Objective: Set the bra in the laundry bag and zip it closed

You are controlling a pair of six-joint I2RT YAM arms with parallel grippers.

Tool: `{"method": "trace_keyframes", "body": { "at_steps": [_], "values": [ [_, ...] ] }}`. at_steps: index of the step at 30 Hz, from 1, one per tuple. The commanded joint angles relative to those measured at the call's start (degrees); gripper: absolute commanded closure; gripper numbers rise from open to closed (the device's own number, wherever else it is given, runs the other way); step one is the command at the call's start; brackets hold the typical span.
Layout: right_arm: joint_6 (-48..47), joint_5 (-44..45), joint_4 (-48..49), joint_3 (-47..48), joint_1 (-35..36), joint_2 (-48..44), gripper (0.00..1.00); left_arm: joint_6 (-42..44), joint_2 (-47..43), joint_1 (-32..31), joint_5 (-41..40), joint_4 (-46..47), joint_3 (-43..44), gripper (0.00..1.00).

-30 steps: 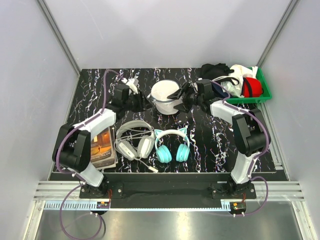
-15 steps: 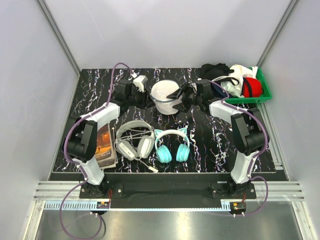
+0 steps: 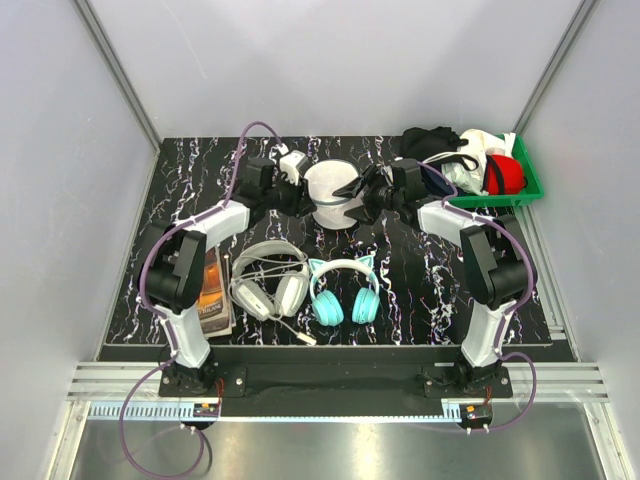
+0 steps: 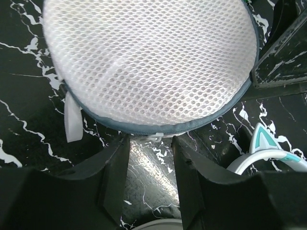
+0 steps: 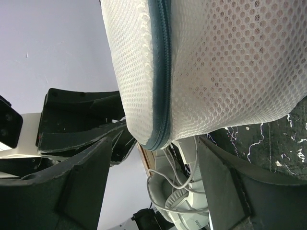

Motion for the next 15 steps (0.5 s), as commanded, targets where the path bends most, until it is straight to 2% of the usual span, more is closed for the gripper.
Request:
{"method": "trace_keyframes", "body": {
  "at_steps": [1,8,10,15],
  "values": [
    [0.5,-0.2,2.1,3.2,0.8,0.7,0.22,2.9,1.3,-1.0,-1.3,5.2,3.1,0.57],
    [0.8,0.9,0.8,4.3,1.6,1.7,0.23,3.0,2.7,-1.6,-4.6,7.0,4.8,0.86],
    [1.7,2.9,0.2,4.6,2.2,1.7,0.23,3.0,3.0,-1.6,-5.2,6.1,5.3,1.00],
    [5.5,8.3,-1.0,4.9,4.0,1.9,0.24,0.2,1.8,-2.3,-3.6,6.8,3.7,1.00]
  ]
}}
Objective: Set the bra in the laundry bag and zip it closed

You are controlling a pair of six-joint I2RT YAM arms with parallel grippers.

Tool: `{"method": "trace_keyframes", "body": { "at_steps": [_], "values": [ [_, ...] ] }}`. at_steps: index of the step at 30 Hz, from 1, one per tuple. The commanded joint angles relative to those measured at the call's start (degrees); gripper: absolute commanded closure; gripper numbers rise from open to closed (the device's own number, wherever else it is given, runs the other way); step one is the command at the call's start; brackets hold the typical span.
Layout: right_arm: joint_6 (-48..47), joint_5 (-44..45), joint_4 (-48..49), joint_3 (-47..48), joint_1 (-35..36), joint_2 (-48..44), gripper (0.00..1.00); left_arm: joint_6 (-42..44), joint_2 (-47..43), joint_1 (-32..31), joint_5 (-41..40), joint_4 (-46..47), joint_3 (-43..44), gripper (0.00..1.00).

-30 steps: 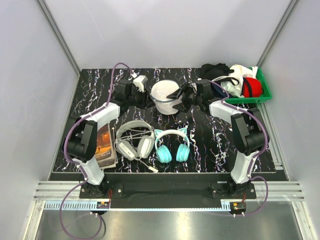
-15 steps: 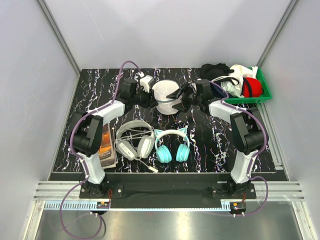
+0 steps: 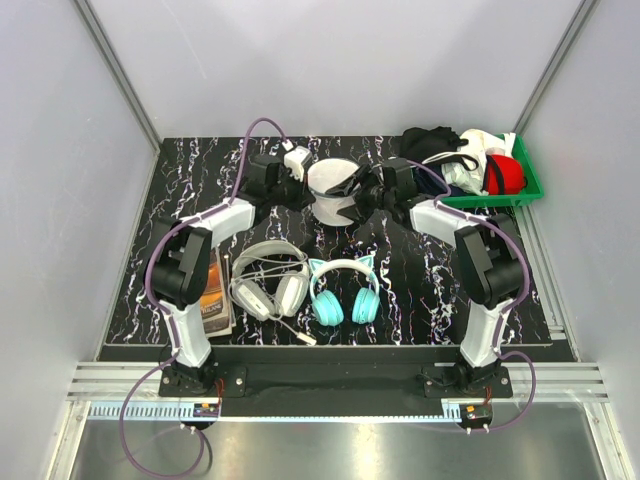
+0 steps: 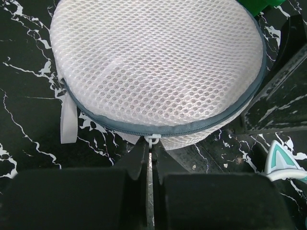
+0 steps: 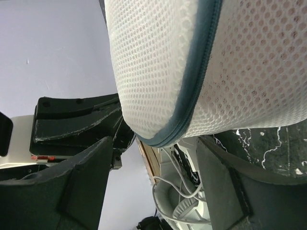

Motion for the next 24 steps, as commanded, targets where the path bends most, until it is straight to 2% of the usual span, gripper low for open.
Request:
{"method": "trace_keyframes", "body": {
  "at_steps": [1,9,11,15,16,18,19,22,24],
  "values": [
    [4.8,5.9,-0.6,2.6,1.8,1.1,0.25,-2.5,-1.6,-1.1,0.4,4.4,0.3,1.00],
    [5.6,13.0,-1.7,-0.1,1.9,-1.1,0.32,-4.3,-3.1,-4.1,-0.7,5.4,-3.4,1.00],
    [5.3,13.7,-1.9,0.0,1.9,-0.6,0.39,-4.7,-3.2,-4.1,-1.5,5.7,-4.1,1.00],
    [4.9,16.0,-2.6,-0.1,1.8,0.1,0.48,-5.3,-4.6,-4.1,-1.9,6.3,-5.4,1.00],
    [4.8,16.3,-2.6,-0.1,1.7,0.2,0.59,-5.2,-5.0,-4.1,-1.9,6.4,-5.5,1.00],
    [4.1,16.3,-2.8,0.0,1.3,0.4,0.73,-5.2,-5.4,-4.2,-2.9,6.2,-5.5,1.00],
    [3.9,16.3,-3.2,-0.1,1.1,0.3,0.84,-5.3,-5.3,-4.0,-3.9,5.1,-5.3,1.00],
    [2.1,15.8,-4.1,-0.3,-0.2,-0.4,1.00,-6.7,-2.8,-2.6,-9.3,-2.6,-1.1,1.00],
    [0.0,13.6,-4.7,-0.2,-1.7,-0.2,1.00,-8.4,-1.1,-0.4,-10.5,-5.2,1.9,1.00]
  ]
}}
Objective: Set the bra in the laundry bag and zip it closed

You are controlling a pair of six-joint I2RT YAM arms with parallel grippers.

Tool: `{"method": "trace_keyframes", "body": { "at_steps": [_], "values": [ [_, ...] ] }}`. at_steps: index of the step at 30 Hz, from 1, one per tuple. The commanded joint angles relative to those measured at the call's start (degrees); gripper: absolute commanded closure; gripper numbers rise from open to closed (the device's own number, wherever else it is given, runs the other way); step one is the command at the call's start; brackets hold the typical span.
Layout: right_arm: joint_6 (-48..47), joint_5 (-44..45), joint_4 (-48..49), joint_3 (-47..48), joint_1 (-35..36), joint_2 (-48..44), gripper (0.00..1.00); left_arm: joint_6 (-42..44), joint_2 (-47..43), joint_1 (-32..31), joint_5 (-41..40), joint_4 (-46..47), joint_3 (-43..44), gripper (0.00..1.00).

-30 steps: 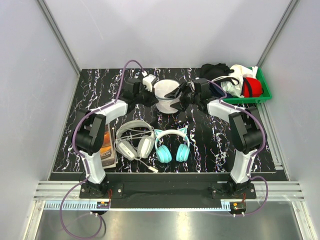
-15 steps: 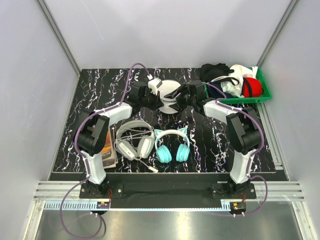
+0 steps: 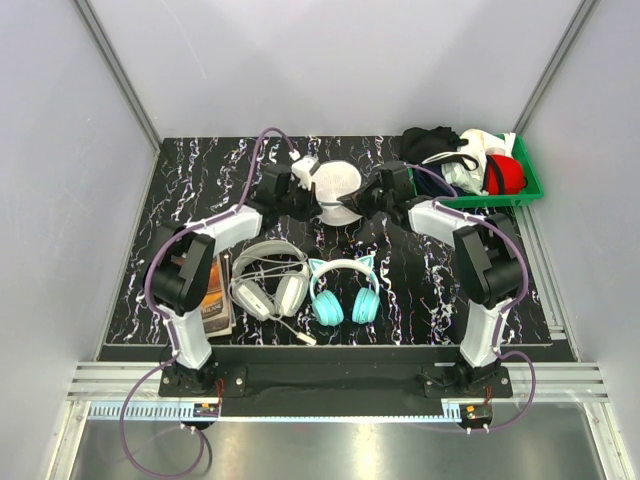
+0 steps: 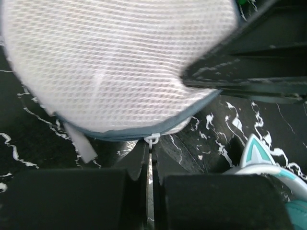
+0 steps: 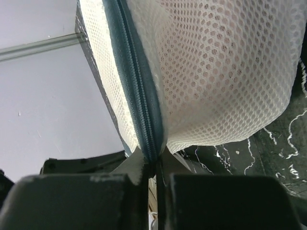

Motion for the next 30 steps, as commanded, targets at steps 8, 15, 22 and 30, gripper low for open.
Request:
{"method": "trace_keyframes", "body": {
  "at_steps": [8,15,22,30],
  "values": [
    [-12.5,-11.6,-0.7,3.2,-5.7,2.0,0.96,-1.2,4.1,5.8,-8.8,-11.6,12.0,1.00],
    [-23.1,-10.6,-11.4,3.2,-5.8,-4.0,0.22,-4.4,-6.4,4.1,-13.3,-16.4,7.1,0.49],
    [-45.6,5.4,-35.2,7.4,-4.5,-13.4,0.00,-3.6,-21.1,-4.5,-16.9,-18.4,0.0,0.35],
    [-51.3,14.4,-45.5,-3.2,1.1,-32.7,0.00,-11.8,-36.7,-22.2,-6.2,-2.0,-17.5,0.30]
  ]
}}
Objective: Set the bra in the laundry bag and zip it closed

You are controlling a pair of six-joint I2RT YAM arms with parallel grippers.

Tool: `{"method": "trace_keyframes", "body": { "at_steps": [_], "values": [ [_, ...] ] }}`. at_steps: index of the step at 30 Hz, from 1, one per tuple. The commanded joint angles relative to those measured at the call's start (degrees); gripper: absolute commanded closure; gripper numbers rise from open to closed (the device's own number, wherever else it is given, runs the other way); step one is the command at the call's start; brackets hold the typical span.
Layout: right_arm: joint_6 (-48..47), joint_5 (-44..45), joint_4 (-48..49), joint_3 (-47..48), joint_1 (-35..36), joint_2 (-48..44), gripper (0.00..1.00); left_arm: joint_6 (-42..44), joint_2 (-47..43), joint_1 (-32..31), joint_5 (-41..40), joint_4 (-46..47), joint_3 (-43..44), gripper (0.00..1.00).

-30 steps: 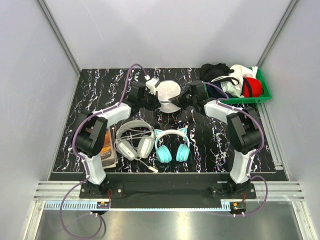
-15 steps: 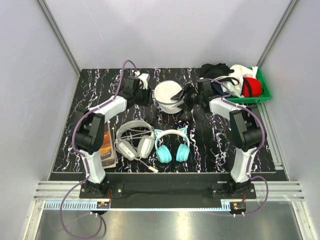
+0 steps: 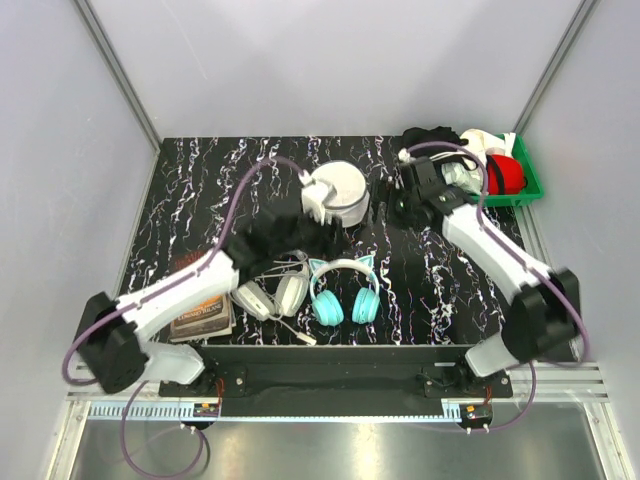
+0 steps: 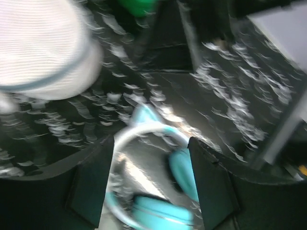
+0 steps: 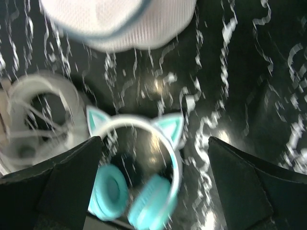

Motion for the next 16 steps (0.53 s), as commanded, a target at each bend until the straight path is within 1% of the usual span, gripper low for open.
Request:
{"method": "trace_keyframes", "body": {
  "at_steps": [1,2,3,4,5,6,7,8,9,10,11,12,13,14,15,16],
  "values": [
    [-4.3,1.2,-6.0,-11.1,0.9,-14.7,0.00,-7.4,-9.5,-4.8,7.5,13.5,-12.2,0.30],
    [-3.9,-0.1,-3.0,-13.9,0.8,-21.5,0.00,-8.7,-11.9,-5.4,10.4,16.3,-17.7,0.30],
    [-3.2,-2.0,-0.8,-17.0,1.0,-25.2,0.00,-9.9,-17.3,-5.6,11.2,21.8,-20.7,0.30],
    [-0.5,-4.4,1.5,-23.6,1.0,-29.2,0.00,-12.8,-20.3,-5.7,11.6,24.4,-23.7,0.28],
    [1.6,-4.9,6.2,-27.0,1.0,-37.3,0.00,-14.3,-23.2,-5.9,12.5,27.1,-29.6,0.27],
    [3.3,-5.8,8.6,-33.4,1.0,-41.2,0.00,-15.7,-29.2,-5.9,12.9,32.1,-32.5,0.25],
    [6.8,-7.0,10.5,-36.3,0.9,-45.4,0.00,-18.4,-31.9,-6.0,13.2,33.9,-35.2,0.22],
    [9.0,-6.9,13.0,-39.1,1.0,-53.4,0.00,-19.6,-34.7,-6.0,13.2,35.1,-39.5,0.21],
    [11.1,-6.6,13.8,-43.9,1.0,-57.3,0.00,-20.6,-39.7,-6.0,13.3,36.8,-41.6,0.21],
    [15.0,-6.4,14.3,-46.1,1.0,-61.0,0.00,-22.7,-42.1,-6.0,13.5,37.4,-43.4,0.21],
    [17.0,-6.4,14.1,-48.0,0.9,-68.2,0.00,-24.1,-44.6,-6.1,13.4,37.9,-47.1,0.21],
    [18.5,-6.9,13.9,-51.4,0.9,-71.5,0.00,-25.6,-49.7,-6.1,13.4,39.8,-49.1,0.21],
    [22.4,-8.6,13.9,-52.9,1.0,-74.5,0.00,-29.2,-52.5,-6.1,13.3,41.5,-51.2,0.21],
    [24.3,-9.1,13.6,-54.1,0.9,-79.9,0.00,-31.4,-55.4,-6.1,13.1,43.5,-56.0,0.20],
    [27.5,-10.6,13.4,-55.4,0.9,-82.4,0.00,-33.8,-61.3,-6.2,13.0,48.7,-58.4,0.20],
    [28.6,-12.5,13.8,-55.8,1.0,-84.8,0.00,-39.0,-64.4,-6.2,12.9,51.9,-63.3,0.18]
  ]
}}
